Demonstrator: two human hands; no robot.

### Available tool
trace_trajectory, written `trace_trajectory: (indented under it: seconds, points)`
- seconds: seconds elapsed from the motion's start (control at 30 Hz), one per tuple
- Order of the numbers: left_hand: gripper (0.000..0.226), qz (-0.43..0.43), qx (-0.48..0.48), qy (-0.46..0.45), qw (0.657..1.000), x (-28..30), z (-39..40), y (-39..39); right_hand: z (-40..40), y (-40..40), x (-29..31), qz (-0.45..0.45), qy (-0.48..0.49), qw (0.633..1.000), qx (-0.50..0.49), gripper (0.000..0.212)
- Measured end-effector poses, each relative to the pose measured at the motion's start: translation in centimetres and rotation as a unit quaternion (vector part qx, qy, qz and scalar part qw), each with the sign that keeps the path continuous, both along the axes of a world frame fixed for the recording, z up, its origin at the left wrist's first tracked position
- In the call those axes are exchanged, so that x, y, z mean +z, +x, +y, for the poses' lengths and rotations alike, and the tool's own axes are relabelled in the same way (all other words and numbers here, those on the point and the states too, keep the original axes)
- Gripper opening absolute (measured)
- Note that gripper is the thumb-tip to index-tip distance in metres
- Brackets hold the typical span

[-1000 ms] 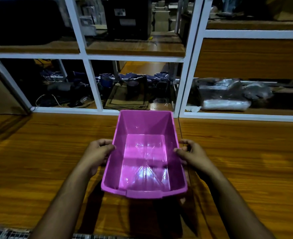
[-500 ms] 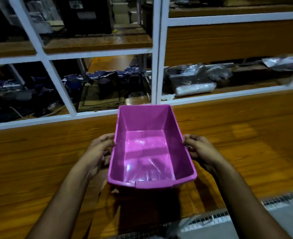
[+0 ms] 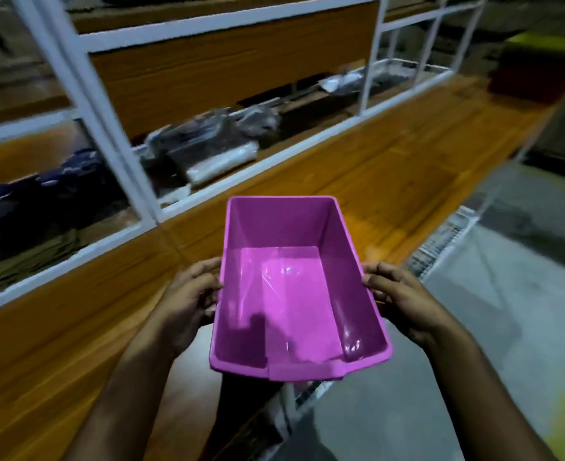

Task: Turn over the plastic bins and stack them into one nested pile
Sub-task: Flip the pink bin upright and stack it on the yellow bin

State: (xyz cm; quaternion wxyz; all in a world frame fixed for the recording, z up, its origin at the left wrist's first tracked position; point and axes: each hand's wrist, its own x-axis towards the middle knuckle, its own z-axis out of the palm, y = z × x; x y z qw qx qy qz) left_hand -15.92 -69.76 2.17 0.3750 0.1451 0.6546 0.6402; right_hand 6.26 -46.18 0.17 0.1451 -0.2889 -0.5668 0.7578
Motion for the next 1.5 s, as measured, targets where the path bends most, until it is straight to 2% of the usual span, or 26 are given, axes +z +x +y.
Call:
trace_trajectory:
  seconds: [0.27,0.57,0.77,0.97,1.3,1.5]
  points:
    - [0.043,-0.011,-0.123,0.045,0.991,0.9,19.9,8.9,11.0,14.2,0.7,0.011,0.007,0.985,-0.17,0.018]
    - [0.043,0.001,-0.244,0.033,0.969,1.6,38.3,17.8,23.4,25.7,1.1,0.016,0.027,0.963,-0.268,0.019]
    - [0.043,-0.033,-0.275,0.03,0.961,1.6,50.3,20.7,32.6,28.7,0.7,0.029,0.028,0.95,-0.31,0.017]
    - [0.043,-0.062,-0.31,0.04,0.948,1.2,65.2,21.1,45.1,29.5,0.8,0.022,0.049,0.934,-0.354,0.019]
    - [0.042,-0.029,-0.369,0.044,0.928,3.3,88.6,21.5,65.0,30.1,2.8,0.015,0.059,0.898,-0.437,0.022]
    - [0.037,-0.009,-0.375,0.065,0.925,5.0,101.3,23.6,76.9,32.7,3.3,0.04,0.074,0.899,-0.43,0.019]
